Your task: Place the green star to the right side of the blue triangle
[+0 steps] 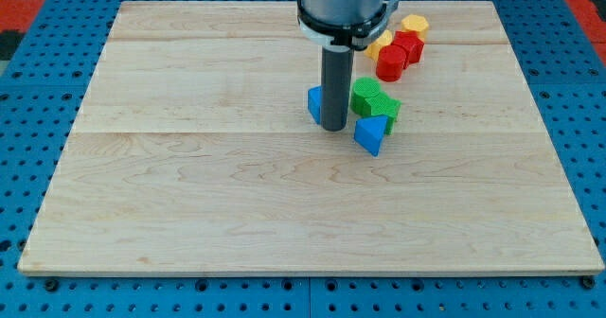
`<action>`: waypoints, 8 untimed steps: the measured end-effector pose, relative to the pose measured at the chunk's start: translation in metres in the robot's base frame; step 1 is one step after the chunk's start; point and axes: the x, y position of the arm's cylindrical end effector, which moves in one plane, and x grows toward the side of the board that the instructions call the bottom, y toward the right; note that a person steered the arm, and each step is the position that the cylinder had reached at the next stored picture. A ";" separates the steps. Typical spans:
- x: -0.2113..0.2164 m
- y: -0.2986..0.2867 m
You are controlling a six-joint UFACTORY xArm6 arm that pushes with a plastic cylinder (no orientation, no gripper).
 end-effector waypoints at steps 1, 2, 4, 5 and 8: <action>-0.014 0.003; -0.014 0.035; -0.010 0.101; -0.039 0.107; 0.016 0.153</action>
